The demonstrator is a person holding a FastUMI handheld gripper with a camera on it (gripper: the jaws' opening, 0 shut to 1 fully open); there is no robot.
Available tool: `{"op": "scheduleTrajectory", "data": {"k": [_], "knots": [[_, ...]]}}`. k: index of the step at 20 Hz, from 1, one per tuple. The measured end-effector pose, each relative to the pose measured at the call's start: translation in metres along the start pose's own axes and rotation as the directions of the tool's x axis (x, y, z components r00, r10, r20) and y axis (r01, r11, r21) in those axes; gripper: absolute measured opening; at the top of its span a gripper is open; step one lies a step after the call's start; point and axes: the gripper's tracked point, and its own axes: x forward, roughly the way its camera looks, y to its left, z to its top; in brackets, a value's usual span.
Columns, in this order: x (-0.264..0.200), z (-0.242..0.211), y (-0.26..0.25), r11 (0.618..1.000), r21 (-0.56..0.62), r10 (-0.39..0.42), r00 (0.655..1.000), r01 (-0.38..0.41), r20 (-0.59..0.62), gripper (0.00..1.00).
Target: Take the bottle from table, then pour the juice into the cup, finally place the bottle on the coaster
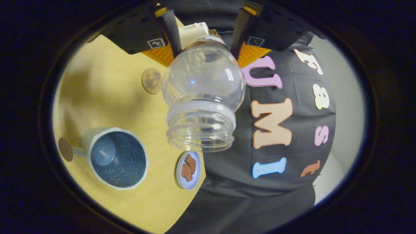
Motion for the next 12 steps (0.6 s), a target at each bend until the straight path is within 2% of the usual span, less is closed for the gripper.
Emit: {"op": "scheduleTrajectory", "data": {"k": [12], "knots": [[0.0017, 0.0050, 0.0059, 0.995, 0.098, 0.008, 0.999, -0.004, -0.043, 0.75]]}}
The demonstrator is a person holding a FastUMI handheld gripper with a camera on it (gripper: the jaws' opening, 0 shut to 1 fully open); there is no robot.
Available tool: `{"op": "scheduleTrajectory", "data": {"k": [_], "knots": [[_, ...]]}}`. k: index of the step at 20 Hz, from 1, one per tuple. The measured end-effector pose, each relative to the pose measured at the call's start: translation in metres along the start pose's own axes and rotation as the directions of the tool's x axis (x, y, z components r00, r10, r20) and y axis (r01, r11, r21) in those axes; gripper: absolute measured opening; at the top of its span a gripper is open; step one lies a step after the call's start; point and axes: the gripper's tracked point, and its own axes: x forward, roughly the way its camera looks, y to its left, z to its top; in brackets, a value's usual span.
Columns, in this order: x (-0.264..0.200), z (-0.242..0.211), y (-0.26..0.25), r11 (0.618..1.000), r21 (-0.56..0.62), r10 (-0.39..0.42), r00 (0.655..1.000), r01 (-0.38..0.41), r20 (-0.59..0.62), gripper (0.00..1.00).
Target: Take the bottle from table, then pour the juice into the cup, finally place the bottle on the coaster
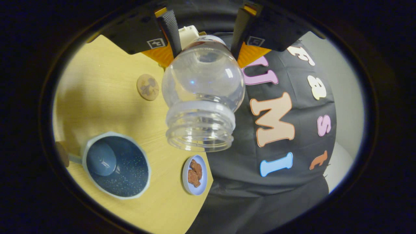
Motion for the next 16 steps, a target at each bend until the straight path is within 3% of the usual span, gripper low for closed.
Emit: {"op": "scheduleTrajectory", "data": {"k": [16], "knots": [[-0.008, 0.007, 0.010, 0.994, 0.101, 0.038, 0.999, -0.036, -0.015, 0.75]]}}
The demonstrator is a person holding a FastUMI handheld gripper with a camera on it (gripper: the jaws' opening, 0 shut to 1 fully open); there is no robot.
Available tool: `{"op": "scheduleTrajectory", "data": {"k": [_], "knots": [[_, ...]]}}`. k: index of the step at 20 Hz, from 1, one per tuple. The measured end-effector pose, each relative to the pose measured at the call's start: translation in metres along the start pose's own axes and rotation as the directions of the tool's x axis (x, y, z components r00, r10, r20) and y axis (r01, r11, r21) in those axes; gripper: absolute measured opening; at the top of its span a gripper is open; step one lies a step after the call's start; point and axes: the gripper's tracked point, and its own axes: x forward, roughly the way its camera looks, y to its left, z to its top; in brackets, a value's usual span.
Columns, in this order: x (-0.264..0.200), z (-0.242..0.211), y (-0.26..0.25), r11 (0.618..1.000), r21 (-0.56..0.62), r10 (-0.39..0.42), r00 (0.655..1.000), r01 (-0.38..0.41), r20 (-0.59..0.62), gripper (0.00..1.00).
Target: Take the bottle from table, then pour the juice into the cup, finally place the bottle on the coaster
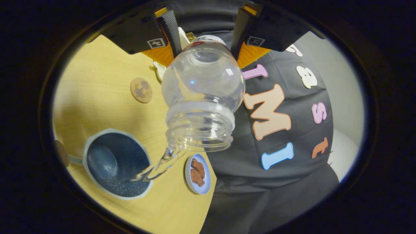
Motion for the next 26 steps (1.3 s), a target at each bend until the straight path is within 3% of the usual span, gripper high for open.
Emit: {"op": "scheduleTrajectory", "data": {"k": [26], "knots": [[-0.001, -0.011, 0.002, 0.995, 0.097, 0.007, 0.999, -0.002, -0.051, 0.75]]}}
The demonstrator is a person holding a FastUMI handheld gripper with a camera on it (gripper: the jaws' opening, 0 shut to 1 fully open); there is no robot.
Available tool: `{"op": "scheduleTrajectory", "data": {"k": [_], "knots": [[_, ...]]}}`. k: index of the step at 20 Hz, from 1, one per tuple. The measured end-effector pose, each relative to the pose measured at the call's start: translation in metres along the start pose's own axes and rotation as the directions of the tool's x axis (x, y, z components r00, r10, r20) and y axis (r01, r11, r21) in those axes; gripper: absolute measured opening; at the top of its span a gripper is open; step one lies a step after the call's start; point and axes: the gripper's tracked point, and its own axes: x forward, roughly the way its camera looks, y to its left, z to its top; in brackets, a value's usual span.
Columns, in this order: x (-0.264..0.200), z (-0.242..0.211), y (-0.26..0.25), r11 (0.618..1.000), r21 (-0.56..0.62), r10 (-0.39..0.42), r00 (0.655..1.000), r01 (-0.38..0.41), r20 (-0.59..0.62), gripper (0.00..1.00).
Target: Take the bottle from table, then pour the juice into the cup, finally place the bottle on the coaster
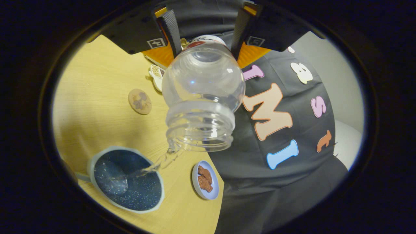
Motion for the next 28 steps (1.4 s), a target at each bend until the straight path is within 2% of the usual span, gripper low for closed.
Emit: {"op": "scheduleTrajectory", "data": {"k": [28], "knots": [[-0.007, 0.012, 0.026, 0.985, 0.166, 0.061, 0.998, -0.055, -0.029, 0.75]]}}
